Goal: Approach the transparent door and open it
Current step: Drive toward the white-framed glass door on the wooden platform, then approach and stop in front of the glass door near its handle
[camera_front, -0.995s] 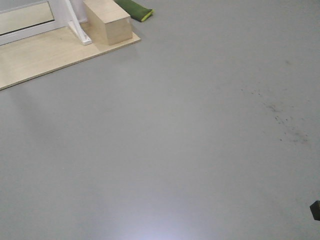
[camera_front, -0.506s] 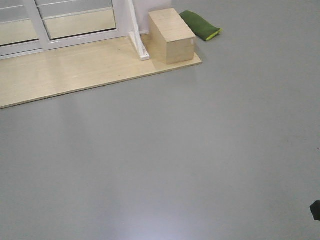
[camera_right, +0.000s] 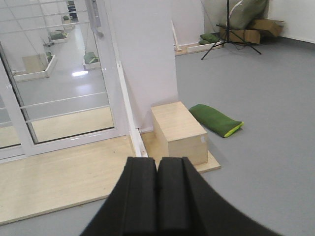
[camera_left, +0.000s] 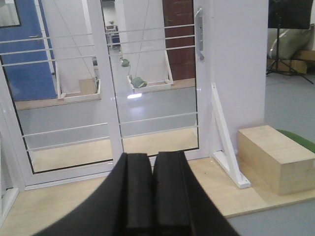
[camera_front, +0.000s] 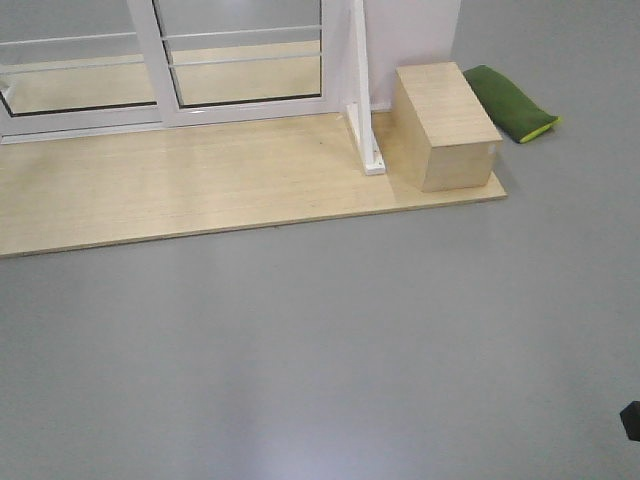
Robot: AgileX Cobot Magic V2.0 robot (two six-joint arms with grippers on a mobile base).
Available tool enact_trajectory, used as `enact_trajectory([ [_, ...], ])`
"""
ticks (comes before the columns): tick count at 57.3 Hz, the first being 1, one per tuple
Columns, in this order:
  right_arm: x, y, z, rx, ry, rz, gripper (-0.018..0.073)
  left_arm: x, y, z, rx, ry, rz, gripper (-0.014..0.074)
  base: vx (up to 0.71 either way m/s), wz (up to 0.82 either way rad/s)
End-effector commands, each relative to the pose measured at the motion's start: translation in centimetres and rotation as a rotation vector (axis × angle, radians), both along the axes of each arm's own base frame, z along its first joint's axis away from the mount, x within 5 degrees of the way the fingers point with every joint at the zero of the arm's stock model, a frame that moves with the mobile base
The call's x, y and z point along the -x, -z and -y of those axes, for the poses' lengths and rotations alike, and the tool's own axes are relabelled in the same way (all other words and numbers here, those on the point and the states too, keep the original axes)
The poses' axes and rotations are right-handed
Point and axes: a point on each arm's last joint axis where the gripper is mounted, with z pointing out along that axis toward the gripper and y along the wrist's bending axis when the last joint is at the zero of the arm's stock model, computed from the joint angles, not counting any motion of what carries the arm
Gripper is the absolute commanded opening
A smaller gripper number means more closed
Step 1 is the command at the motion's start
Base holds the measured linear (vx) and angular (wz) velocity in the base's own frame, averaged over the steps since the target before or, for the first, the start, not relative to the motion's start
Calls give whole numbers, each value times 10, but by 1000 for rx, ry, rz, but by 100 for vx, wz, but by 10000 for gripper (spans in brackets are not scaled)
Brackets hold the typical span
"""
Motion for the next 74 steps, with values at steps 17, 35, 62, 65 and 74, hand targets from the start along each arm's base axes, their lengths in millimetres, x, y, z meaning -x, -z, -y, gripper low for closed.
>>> enact_trajectory([
  [17,0,-7,1,22,8,92,-9,1,-5,0,9,-2,90,3,67,18],
  [35,0,-7,1,22,8,92,-9,1,-5,0,9,-2,90,3,67,14],
  [62,0,-7,1,22,8,92,-9,1,-5,0,9,-2,90,3,60,11],
  [65,0,-7,1,22,8,92,-9,1,-5,0,9,-2,90,3,51,5],
  [74,0,-7,1,22,8,92,-9,1,-5,0,9,-2,90,3,47,2],
])
